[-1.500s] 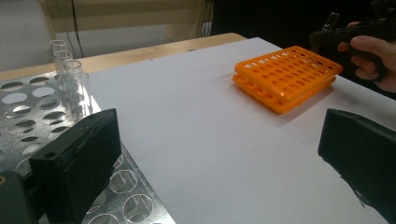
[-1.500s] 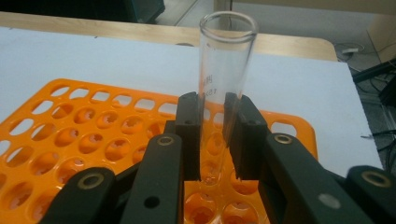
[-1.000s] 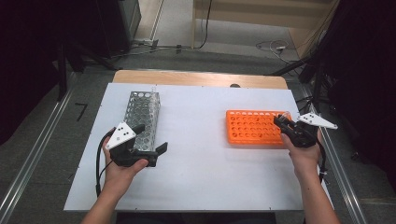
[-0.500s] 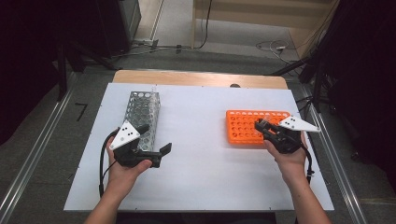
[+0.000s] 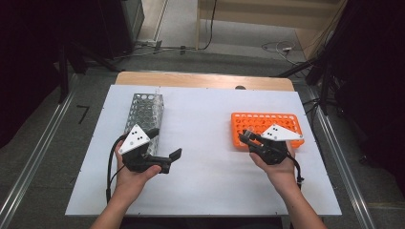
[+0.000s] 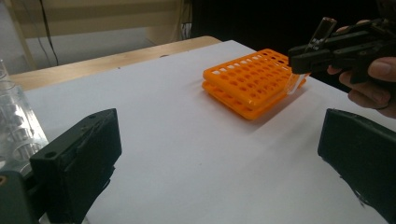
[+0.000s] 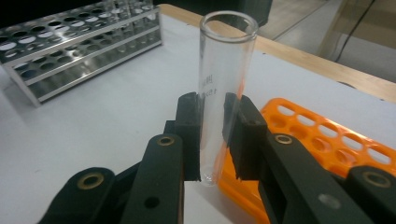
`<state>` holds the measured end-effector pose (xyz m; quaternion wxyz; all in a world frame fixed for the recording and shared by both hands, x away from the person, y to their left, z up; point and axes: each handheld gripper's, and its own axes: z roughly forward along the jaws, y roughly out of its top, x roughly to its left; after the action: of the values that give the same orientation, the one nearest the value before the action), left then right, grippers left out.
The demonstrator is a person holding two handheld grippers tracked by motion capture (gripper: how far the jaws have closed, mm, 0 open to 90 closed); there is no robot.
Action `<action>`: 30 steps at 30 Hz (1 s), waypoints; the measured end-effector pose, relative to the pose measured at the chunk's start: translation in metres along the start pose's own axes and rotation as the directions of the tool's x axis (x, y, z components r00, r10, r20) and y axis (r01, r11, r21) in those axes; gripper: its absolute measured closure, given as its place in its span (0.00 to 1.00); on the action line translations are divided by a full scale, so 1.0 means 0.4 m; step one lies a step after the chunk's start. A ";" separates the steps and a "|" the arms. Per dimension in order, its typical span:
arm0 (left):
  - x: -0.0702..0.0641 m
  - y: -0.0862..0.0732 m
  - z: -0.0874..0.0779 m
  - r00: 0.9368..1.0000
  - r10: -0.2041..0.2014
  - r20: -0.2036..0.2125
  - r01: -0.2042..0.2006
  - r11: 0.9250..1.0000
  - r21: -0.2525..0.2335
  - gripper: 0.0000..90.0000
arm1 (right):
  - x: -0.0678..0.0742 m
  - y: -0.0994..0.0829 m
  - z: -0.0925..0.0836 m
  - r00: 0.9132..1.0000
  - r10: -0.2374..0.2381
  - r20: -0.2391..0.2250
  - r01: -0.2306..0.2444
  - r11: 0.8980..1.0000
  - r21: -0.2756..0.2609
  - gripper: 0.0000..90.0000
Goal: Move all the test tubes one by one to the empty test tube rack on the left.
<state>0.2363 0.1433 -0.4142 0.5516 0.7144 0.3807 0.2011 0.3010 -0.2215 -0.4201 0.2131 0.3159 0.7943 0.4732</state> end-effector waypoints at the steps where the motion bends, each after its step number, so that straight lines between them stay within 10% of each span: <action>1: -0.003 0.001 0.001 1.000 0.001 0.001 -0.001 1.000 0.000 0.00 | 0.008 0.001 0.003 1.000 -0.005 -0.009 0.005 1.000 0.000 0.82; 20: -0.055 0.007 0.042 0.998 0.005 0.060 -0.007 0.999 0.038 0.04 | 0.149 0.004 0.053 0.984 -0.136 -0.116 0.142 0.989 0.043 0.82; 30: -0.106 0.010 0.067 0.990 0.028 0.138 -0.037 0.997 0.062 0.36 | 0.220 0.008 0.073 0.965 -0.220 -0.144 0.229 0.972 0.053 0.82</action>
<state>0.2298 0.0933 -0.4133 0.5497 0.7501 0.3364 0.1481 0.2582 -0.1406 -0.4342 0.1993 0.1978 0.8536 0.4387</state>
